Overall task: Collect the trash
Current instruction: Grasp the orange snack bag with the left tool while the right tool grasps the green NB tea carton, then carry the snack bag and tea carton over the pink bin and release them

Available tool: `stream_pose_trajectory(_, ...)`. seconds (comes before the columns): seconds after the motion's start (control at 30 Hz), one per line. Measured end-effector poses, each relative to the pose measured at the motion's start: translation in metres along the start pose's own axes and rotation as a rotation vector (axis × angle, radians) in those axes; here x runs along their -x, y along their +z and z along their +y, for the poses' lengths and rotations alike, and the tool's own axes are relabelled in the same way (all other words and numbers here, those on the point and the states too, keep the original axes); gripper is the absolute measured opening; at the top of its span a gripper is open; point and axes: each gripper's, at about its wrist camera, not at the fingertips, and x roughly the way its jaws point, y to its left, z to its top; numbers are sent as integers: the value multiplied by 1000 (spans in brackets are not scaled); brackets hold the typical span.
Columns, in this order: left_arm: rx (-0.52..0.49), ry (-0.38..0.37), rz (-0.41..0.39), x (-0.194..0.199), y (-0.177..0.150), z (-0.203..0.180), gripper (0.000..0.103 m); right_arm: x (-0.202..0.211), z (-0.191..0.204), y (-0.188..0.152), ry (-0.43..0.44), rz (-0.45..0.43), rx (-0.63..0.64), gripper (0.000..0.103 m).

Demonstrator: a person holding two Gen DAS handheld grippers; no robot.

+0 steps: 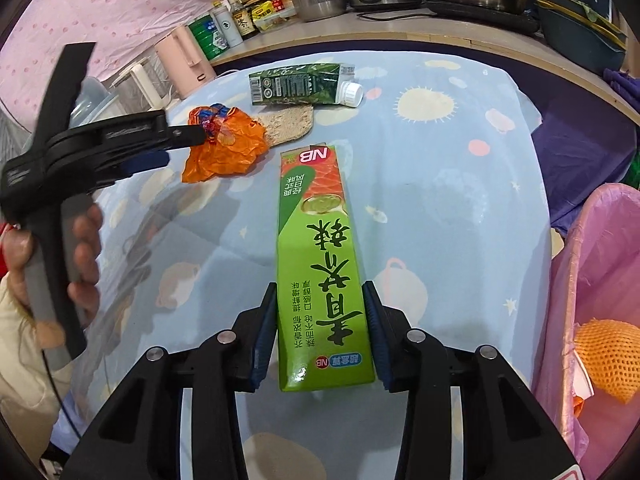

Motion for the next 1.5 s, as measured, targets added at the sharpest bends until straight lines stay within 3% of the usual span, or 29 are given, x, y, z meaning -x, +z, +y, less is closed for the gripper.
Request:
stream_pose_trajectory(0.07, 2, -15, 15, -10, 3, -1, 51, 1, -2, 0, -1, 0, -7, 39)
stream_pose_trajectory(0.13, 5, -22, 36, -19, 5, -2, 31, 2, -4, 0, -3, 0, -14, 39)
stream_pose_trajectory(0.23, -16, -5, 49, -22, 3, -5, 12, 5, -5, -2, -1, -7, -24, 39)
stream_pose_trajectory(0.33, -11, 3, 46, -14, 0, -4, 6, 11, -6, -3, 1, -21, -32, 38)
stream_pose_trajectory(0.6, -3, -13, 12, 35, -18, -6, 5, 41, -6, -5, 6, -87, -35, 38)
stream_pose_trajectory(0.87, -62, -70, 2, 81, -49, -41, 5, 86, -15, -16, -12, -177, -58, 38)
stream_pose_trajectory(1.3, -243, -209, 51, 101, -96, -145, 5, 153, -79, -51, -121, -278, -197, 38)
stream_pose_trajectory(1.5, -336, -271, 78, 101, -117, -198, 5, 176, -120, -74, -192, -282, -290, 38)
